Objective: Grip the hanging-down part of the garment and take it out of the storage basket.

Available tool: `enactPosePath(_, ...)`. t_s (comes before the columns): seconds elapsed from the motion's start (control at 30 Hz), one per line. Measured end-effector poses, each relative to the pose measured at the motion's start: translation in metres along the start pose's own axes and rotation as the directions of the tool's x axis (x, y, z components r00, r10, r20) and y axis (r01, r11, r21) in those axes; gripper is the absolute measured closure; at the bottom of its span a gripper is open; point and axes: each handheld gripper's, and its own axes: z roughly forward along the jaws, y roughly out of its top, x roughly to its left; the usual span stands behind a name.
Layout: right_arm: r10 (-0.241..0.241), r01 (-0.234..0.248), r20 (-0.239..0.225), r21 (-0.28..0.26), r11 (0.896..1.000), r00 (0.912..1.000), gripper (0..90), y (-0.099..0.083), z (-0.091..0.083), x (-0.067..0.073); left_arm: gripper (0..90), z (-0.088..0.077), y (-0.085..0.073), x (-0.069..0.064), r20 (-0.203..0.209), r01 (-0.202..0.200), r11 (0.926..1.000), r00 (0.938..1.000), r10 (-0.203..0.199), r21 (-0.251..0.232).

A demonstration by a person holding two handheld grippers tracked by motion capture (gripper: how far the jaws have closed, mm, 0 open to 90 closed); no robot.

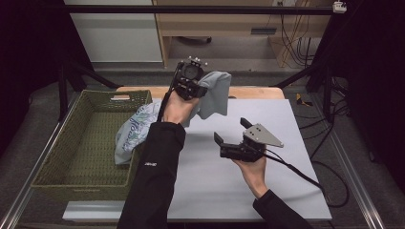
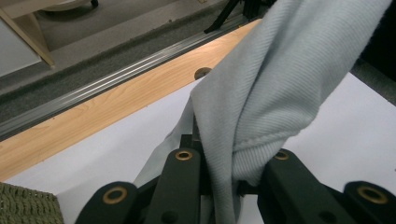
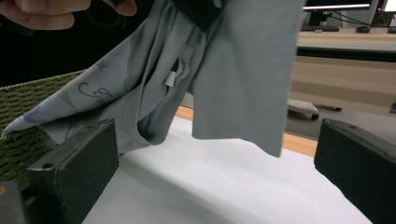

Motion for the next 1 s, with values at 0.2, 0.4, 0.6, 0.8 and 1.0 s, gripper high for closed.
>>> enactPosePath(0.2, 0.011, -0.011, -0.024, 0.007, 1.000, 0.9997, 0.5, 0.002, 0.018, 0.010, 80.4, -0.002, 0.001, 0.002, 0.001, -0.006, 1.0000, 1.0000, 0.006, 0.003)
enactPosePath(0.4, 0.016, -0.015, -0.047, 0.019, 1.000, 0.9988, 0.6, 0.001, 0.033, 0.016, 80.4, -0.002, 0.003, 0.003, -0.001, -0.003, 1.0000, 1.0000, 0.003, 0.004)
enactPosePath(0.6, 0.025, -0.023, -0.084, 0.035, 0.999, 0.9961, 0.8, -0.001, 0.054, 0.027, 80.4, -0.005, 0.007, 0.003, -0.013, -0.016, 0.9997, 0.9998, 0.016, 0.017)
enactPosePath(0.8, 0.024, -0.020, -0.092, 0.042, 0.999, 0.9954, 1.1, -0.004, 0.072, 0.035, 80.4, -0.010, 0.008, 0.006, -0.014, -0.015, 0.9999, 0.9998, 0.016, 0.006)
enactPosePath(1.0, 0.019, -0.012, -0.103, 0.063, 0.998, 0.9946, 1.4, -0.006, 0.087, 0.040, 80.4, -0.009, 0.008, 0.007, -0.006, -0.019, 0.9997, 0.9998, 0.019, 0.014)
